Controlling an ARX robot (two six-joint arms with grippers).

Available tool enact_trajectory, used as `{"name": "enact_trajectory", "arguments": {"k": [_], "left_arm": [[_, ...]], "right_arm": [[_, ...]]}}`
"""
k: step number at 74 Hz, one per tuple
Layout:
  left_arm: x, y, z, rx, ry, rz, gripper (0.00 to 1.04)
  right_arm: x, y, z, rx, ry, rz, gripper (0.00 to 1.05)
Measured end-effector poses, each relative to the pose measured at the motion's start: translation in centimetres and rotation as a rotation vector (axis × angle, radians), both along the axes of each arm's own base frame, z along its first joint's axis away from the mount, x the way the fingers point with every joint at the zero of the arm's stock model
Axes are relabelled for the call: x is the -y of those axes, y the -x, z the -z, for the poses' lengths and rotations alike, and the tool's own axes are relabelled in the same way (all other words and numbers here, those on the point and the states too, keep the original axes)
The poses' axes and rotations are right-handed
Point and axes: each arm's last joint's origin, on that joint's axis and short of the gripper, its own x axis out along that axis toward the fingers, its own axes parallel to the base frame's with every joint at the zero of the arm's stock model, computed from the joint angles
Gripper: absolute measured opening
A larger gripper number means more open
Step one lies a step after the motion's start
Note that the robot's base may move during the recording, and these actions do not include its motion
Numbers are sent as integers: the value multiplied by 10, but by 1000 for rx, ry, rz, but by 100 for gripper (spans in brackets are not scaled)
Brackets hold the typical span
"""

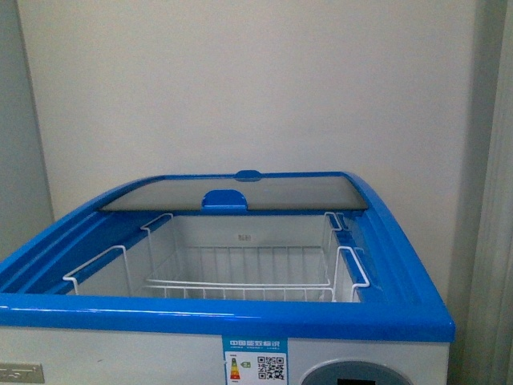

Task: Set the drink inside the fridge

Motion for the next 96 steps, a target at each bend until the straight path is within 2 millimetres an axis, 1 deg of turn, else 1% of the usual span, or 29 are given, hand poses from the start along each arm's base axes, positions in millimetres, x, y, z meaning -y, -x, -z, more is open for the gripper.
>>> {"name": "enact_trajectory", "arguments": {"k": [25,52,53,56,58,60,67,68,73,76,78,81,89,91,93,96], "left_arm": [[0,0,0,0,0,0,3],[0,0,0,0,0,0,3],[0,0,0,0,0,0,3],[0,0,0,0,0,0,3],[0,0,0,0,2,0,8],[0,0,0,0,2,0,13],[0,0,0,0,2,0,30],[0,0,0,0,2,0,34],[0,0,0,0,2,0,45],[0,0,0,0,2,0,53],[0,0,0,0,2,0,57],[0,0,0,0,2,0,66],[0,0,0,0,2,0,83],[0,0,0,0,2,0,89],[0,0,0,0,2,0,94],[0,0,0,0,1,0,98]], "right_arm": [[0,0,25,-3,0,0,3],[0,0,36,2,0,0,3],[0,1,39,6,2,0,4],[0,1,43,6,1,-1,14],[0,1,43,10,1,0,21],[0,1,43,11,1,0,25],[0,1,42,14,1,0,44],[0,1,42,14,1,0,46],[0,1,42,14,1,0,58],[0,1,42,14,1,0,64],[0,1,42,14,1,0,70],[0,1,42,14,1,0,76],[0,1,42,15,1,0,95],[0,1,42,15,1,0,98],[0,1,42,15,1,0,98],[0,1,42,15,1,0,97]]}}
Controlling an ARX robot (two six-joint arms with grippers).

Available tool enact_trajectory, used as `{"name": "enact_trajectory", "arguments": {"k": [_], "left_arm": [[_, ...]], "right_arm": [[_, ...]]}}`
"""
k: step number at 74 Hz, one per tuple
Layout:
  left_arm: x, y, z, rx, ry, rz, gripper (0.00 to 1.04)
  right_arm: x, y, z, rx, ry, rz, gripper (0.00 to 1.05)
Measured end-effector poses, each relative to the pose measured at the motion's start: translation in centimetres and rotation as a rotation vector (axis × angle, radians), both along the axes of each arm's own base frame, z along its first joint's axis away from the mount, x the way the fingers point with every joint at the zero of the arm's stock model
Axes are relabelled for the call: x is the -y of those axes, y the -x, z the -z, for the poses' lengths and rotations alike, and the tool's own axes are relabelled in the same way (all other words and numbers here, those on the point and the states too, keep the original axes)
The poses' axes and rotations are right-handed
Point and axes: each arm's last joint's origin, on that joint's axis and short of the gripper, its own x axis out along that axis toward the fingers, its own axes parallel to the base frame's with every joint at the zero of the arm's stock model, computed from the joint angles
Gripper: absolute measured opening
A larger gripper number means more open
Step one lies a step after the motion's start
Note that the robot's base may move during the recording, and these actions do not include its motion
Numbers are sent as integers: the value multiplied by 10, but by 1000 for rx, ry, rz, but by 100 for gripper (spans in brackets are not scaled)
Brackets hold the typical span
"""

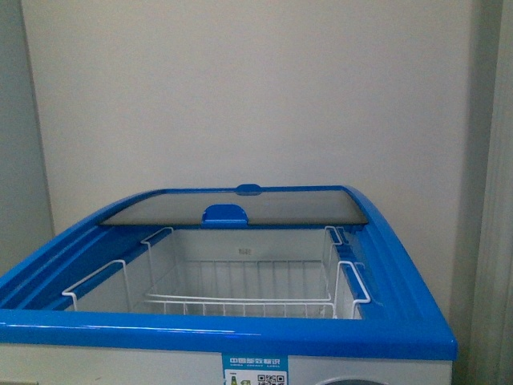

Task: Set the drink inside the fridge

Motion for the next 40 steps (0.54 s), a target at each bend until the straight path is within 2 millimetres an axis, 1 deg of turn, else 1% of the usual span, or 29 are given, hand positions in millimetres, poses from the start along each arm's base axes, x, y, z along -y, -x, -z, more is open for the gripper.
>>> {"name": "enact_trajectory", "arguments": {"k": [5,40], "left_arm": [[0,0,0,0,0,0,96],[0,0,0,0,0,0,97]], "right_arm": [[0,0,0,0,0,0,97],[0,0,0,0,0,0,97]]}}
